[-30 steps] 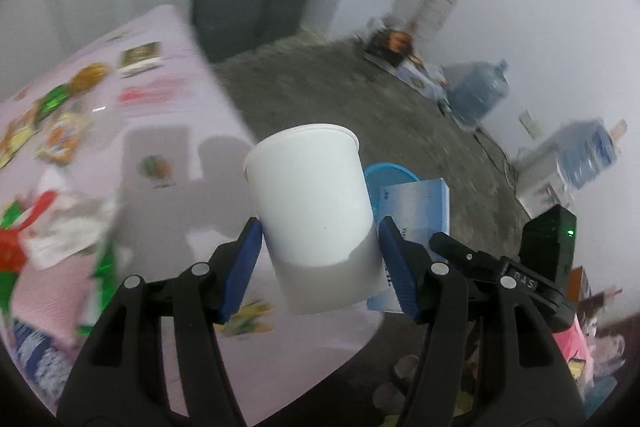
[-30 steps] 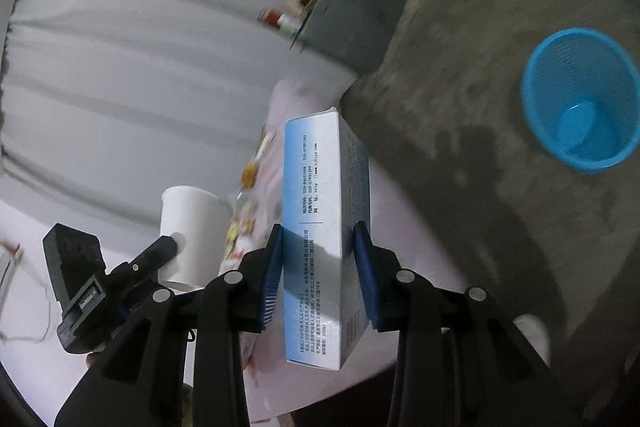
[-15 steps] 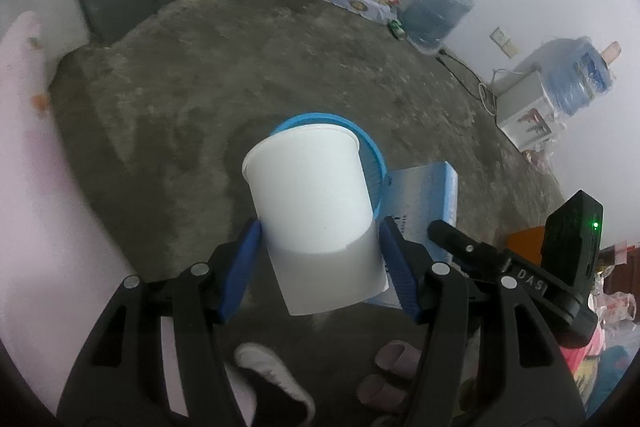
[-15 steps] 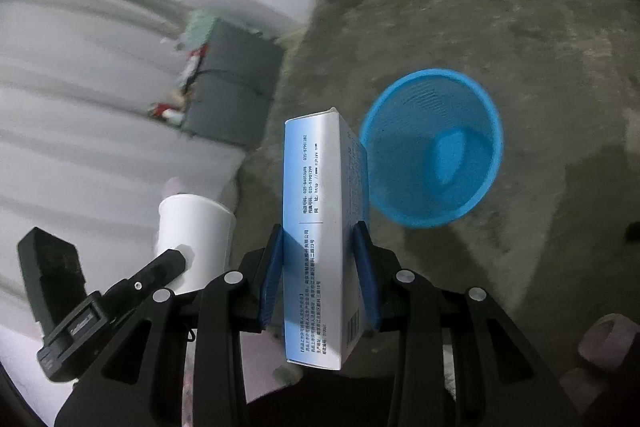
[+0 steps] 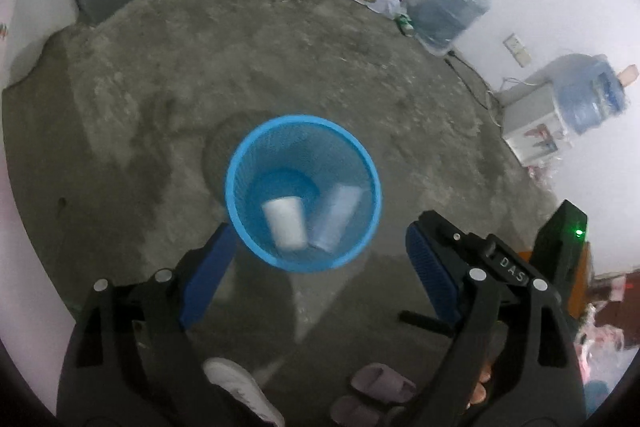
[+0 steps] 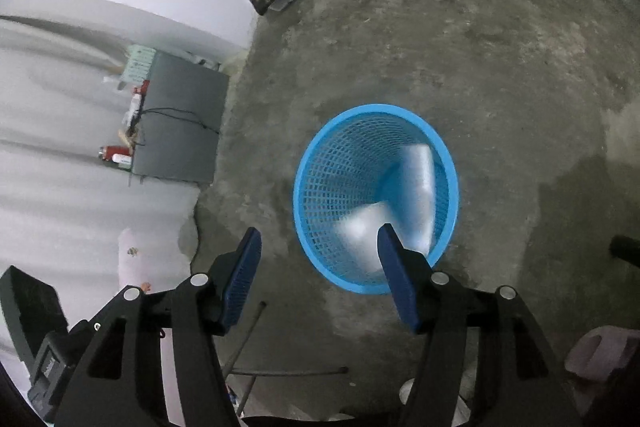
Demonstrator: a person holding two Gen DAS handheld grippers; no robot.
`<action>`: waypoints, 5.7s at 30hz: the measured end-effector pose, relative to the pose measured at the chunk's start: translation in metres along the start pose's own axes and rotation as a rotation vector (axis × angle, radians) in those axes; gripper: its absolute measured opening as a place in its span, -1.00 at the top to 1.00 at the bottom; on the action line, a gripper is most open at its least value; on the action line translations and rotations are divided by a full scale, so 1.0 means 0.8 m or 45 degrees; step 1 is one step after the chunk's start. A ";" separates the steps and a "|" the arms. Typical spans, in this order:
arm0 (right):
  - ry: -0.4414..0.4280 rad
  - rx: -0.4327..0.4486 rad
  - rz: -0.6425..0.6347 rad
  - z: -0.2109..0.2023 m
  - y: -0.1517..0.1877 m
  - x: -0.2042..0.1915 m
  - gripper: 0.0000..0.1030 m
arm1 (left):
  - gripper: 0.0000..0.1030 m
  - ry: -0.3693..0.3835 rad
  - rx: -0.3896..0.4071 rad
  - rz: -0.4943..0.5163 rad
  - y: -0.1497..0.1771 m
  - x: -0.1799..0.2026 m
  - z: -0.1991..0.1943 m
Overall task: Collect trash
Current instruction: 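Open both tools over the blue wastebasket, dropping cup and box, then move the left tool back over the table toward the clear plastic bag, then grasp the clear plastic bag with the right tool while the left tool grasps a clear plastic lid, then carry the bag with the right tool while the left tool carries the lid toward the wastebasket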
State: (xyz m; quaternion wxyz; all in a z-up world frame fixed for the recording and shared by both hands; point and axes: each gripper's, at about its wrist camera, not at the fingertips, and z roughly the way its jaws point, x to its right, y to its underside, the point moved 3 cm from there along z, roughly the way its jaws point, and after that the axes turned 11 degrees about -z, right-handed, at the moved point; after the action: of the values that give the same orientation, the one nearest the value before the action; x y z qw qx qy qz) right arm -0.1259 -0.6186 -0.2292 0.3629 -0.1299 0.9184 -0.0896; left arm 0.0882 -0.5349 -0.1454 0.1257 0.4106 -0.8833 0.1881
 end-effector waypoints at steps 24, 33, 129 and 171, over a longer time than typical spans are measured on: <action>0.356 0.380 -1.011 -0.119 0.135 -0.274 -0.87 | -0.73 0.096 0.470 0.016 0.109 -0.199 -0.322; 0.009 0.450 -1.184 -0.148 0.184 -0.364 -0.87 | -0.80 0.089 0.790 -0.296 0.132 -0.339 -0.489; -0.901 -0.288 -1.109 0.009 0.203 -0.593 -0.53 | 0.85 -0.125 0.301 -0.410 0.029 -0.478 -0.446; -0.403 0.107 -0.652 -0.143 0.164 -0.234 0.88 | 0.85 0.018 -0.001 -0.019 0.116 -0.250 -0.278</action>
State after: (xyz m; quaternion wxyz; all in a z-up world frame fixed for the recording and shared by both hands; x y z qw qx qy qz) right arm -0.0962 -0.4286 -0.0602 0.4721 -0.3544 0.7834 -0.1945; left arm 0.1580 -0.2477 -0.0423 0.1334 0.4157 -0.8795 0.1896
